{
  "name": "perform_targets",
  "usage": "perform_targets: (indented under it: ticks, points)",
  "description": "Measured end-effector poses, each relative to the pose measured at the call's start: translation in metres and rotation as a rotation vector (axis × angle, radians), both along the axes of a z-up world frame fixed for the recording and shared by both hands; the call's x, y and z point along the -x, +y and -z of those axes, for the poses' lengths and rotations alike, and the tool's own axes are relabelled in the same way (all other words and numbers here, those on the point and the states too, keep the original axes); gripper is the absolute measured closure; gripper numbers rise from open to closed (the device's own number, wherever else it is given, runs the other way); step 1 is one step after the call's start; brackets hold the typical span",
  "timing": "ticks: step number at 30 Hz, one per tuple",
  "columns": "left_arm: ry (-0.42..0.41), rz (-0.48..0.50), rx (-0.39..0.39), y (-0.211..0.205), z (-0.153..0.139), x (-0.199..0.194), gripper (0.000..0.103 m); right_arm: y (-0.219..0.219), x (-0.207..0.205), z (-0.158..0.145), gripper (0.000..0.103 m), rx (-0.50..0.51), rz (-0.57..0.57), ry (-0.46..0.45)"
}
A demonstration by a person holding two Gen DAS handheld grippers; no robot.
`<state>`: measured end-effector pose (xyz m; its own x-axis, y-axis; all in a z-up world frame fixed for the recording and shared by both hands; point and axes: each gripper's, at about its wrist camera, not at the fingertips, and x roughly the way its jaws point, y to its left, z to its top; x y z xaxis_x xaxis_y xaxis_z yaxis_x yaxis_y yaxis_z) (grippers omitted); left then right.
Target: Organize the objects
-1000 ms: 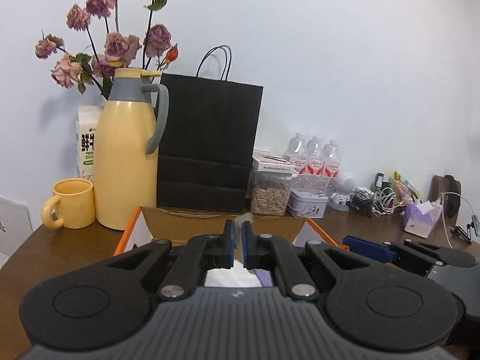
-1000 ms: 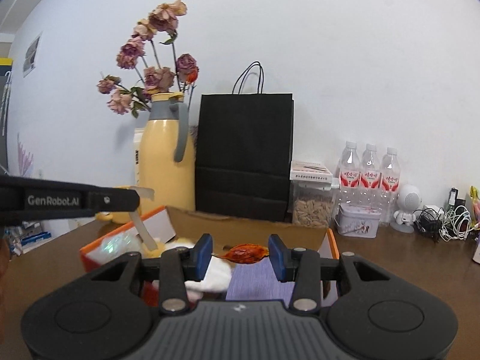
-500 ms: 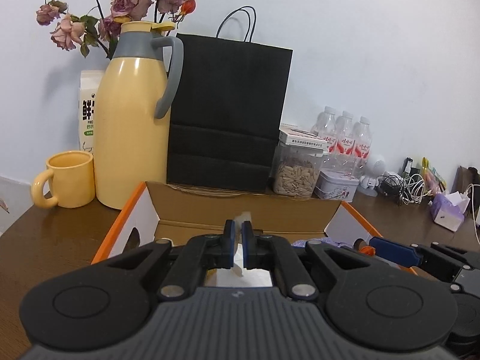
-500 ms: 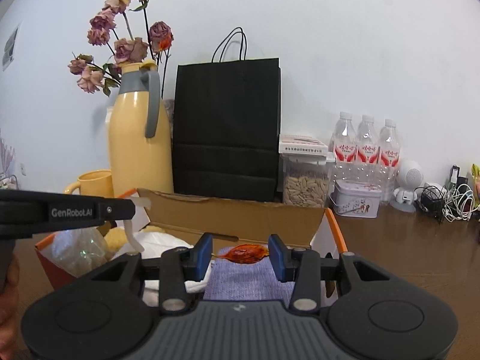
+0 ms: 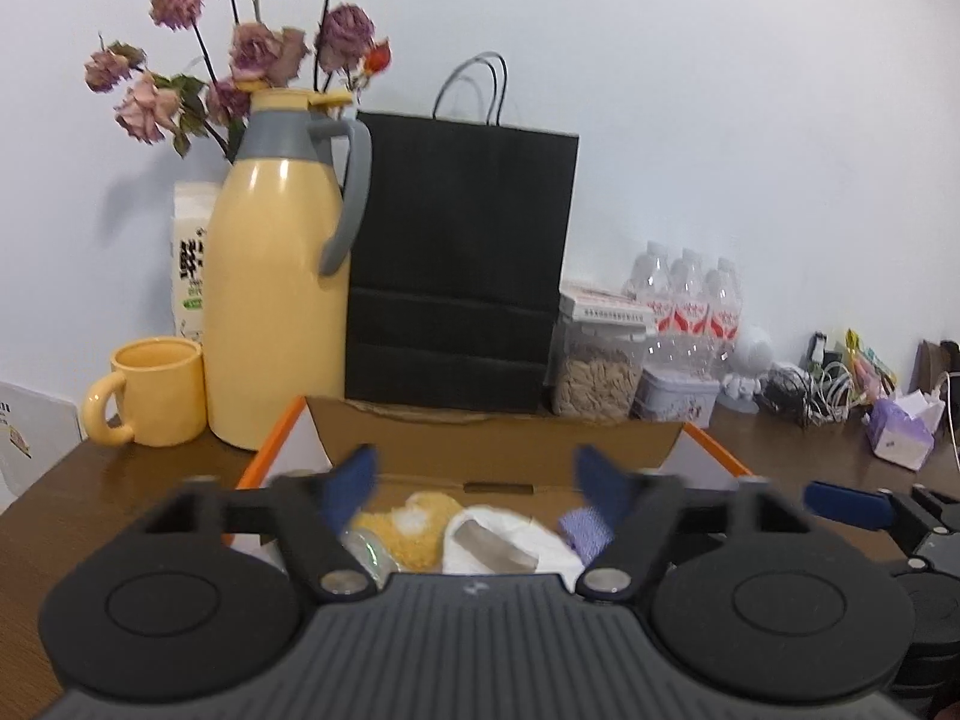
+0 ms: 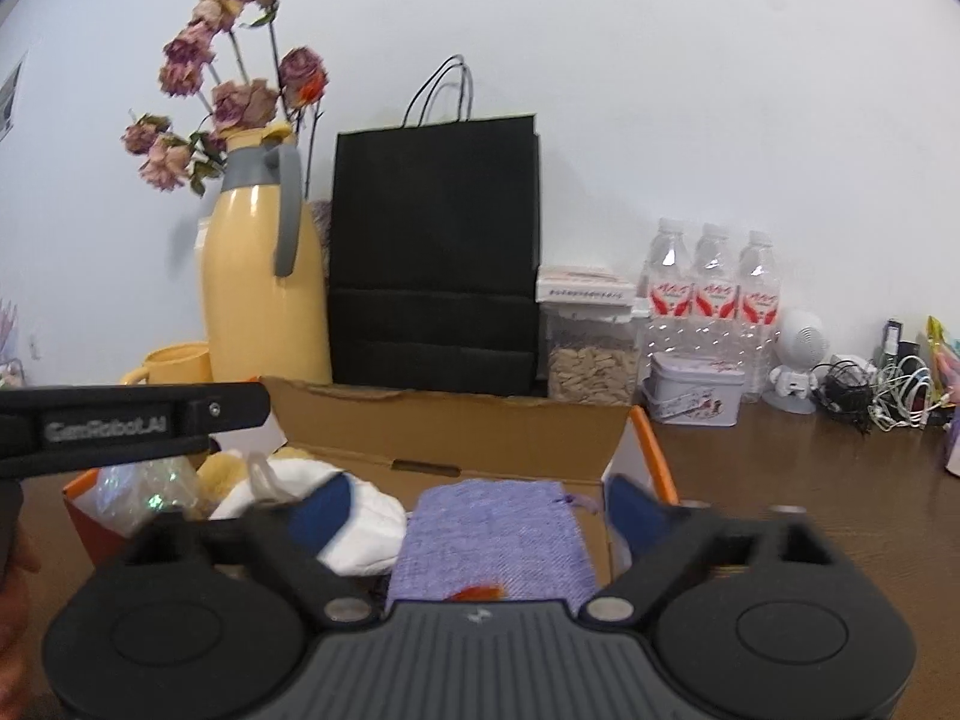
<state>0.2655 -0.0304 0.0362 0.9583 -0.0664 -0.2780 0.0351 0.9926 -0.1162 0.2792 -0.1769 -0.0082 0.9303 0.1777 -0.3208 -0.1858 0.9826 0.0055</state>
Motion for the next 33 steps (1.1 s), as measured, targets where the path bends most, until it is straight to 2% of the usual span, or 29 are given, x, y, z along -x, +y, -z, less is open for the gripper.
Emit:
perform_targets:
  ticks: [1, 3, 13, 23, 26, 33]
  points:
    - [-0.014, -0.010, 0.004, 0.001, -0.001, 0.002, 0.000, -0.001, 0.001, -0.001, 0.001, -0.005, 0.005, -0.005]
    - [-0.038, -0.030, 0.008, 0.001, -0.002, 0.006, 0.000, -0.003, 0.002, -0.002, 0.000, -0.011, 0.003, -0.005]
    - [-0.033, -0.039, 0.018, 0.003, -0.004, 0.014, 0.000, -0.001, 0.008, -0.005, 0.000, 0.006, 0.003, -0.014]
    - [-0.062, -0.036, 0.065, 0.018, -0.006, 0.047, 0.000, -0.011, 0.037, -0.013, 0.000, 0.025, -0.010, -0.063]
    - [-0.052, -0.036, 0.064, 0.022, -0.003, 0.058, 0.000, -0.015, 0.048, -0.013, 0.000, 0.031, -0.024, -0.076]
    - [0.039, -0.023, 0.024, 0.026, 0.015, 0.075, 0.000, -0.027, 0.068, 0.000, 0.000, 0.051, -0.032, -0.040]
